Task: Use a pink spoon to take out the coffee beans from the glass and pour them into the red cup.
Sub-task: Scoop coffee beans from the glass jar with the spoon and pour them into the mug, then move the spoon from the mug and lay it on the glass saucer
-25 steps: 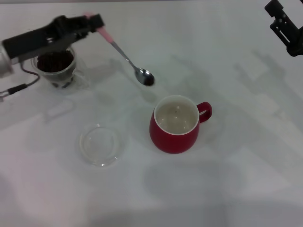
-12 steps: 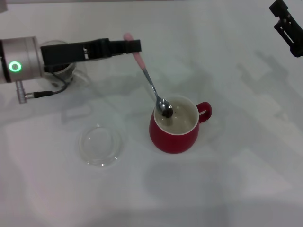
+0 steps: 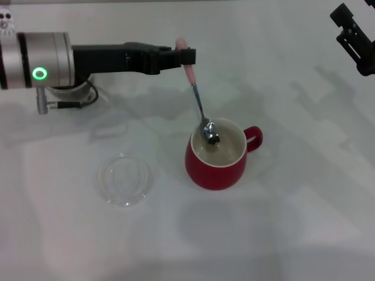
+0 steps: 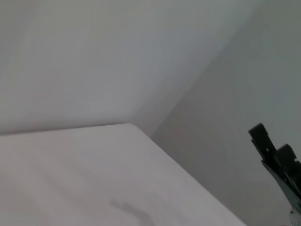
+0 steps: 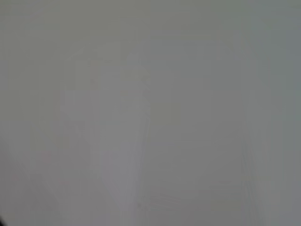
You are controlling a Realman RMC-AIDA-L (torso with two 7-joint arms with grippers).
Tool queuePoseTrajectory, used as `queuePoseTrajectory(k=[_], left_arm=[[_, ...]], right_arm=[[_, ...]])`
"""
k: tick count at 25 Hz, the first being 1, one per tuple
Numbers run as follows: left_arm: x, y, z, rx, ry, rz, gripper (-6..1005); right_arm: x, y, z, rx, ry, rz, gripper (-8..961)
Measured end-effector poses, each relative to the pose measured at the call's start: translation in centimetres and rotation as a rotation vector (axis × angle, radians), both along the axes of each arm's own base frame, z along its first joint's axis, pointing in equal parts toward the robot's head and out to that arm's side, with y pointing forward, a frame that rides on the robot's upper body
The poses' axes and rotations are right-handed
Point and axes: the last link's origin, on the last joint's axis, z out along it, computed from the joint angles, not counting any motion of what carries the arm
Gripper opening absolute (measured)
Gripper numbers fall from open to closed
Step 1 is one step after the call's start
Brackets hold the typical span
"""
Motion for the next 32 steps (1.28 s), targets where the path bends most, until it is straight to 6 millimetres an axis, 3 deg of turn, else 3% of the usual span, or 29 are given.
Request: queuePoseTrajectory(k=[11,16,19,21,22,32], left_arm=[[2.2,0.1,0.3,0.022,0.059,-0.148,135],[2.7,0.1,1.5,0.04,0.046,-0.17,134],[2.3,-0.2,3.8,0.065,0.018,-0.153,134],[2.1,-0.2,4.2,0.069,0.012,-0.145,134],[0.6,-0.6,5.7,0.094,-0.014,-0.096,134],[-6.7,-3.8,8.1,0.178,-0.021,0.093,135]], right_arm=[[0.0,0.1,-0.2,-0.006,-0.002,-0.004,708],[0.0,0.1,-0.1,-0.004,-0.001,-0.006,708],[0.0,0.1,-0.1,-0.002,0.0,-0.007,708],[0.0,0.1,0.0,0.002,0.001,-0.006,708],[0.0,0.1,0.0,0.004,0.002,-0.005,708],[0.4,0.6,1.1,0.045,0.069,-0.046,708]])
